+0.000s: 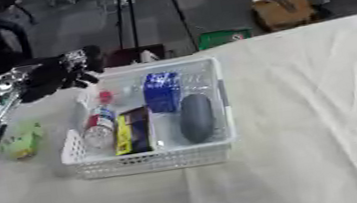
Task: Pick up objects on the table and place them in the box.
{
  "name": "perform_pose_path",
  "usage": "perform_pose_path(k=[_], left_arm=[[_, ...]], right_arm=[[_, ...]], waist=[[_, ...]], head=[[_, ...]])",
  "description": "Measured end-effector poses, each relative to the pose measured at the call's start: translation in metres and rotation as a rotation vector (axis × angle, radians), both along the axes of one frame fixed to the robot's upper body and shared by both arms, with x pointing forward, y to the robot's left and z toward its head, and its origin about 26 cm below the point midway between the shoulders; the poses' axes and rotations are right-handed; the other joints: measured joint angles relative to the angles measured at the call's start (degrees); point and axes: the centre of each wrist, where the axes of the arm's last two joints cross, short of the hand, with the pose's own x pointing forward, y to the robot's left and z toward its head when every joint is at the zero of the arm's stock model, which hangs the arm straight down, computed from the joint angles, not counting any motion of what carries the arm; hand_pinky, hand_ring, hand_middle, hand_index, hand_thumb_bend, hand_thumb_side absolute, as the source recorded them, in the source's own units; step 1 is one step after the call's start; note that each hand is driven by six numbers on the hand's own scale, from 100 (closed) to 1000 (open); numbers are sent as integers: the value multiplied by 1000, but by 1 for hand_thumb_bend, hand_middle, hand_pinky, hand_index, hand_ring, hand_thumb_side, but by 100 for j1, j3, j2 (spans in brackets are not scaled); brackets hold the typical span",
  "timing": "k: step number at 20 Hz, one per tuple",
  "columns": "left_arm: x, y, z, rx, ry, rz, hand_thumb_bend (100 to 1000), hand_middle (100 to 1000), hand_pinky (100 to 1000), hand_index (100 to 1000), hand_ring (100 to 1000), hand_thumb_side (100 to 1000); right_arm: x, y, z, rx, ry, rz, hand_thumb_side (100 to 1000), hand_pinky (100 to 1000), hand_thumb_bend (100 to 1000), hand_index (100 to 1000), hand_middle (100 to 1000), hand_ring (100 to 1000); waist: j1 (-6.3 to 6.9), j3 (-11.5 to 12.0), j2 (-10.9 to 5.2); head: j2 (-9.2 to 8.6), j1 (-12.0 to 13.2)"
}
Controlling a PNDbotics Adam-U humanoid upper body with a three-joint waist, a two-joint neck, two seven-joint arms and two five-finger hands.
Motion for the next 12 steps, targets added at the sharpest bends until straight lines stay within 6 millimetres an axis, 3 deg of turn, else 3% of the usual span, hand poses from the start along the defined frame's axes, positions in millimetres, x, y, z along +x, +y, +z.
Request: perform_pose_path(k=[12], left_arm=[[-1, 0, 4, -27, -10, -11, 472, 906, 1000, 962, 917, 1000]], right_arm=[[0, 0, 0, 1, 0, 1, 1000, 794, 100, 838, 626, 765]], waist=[[-3, -13, 0]], head=[[0, 2]])
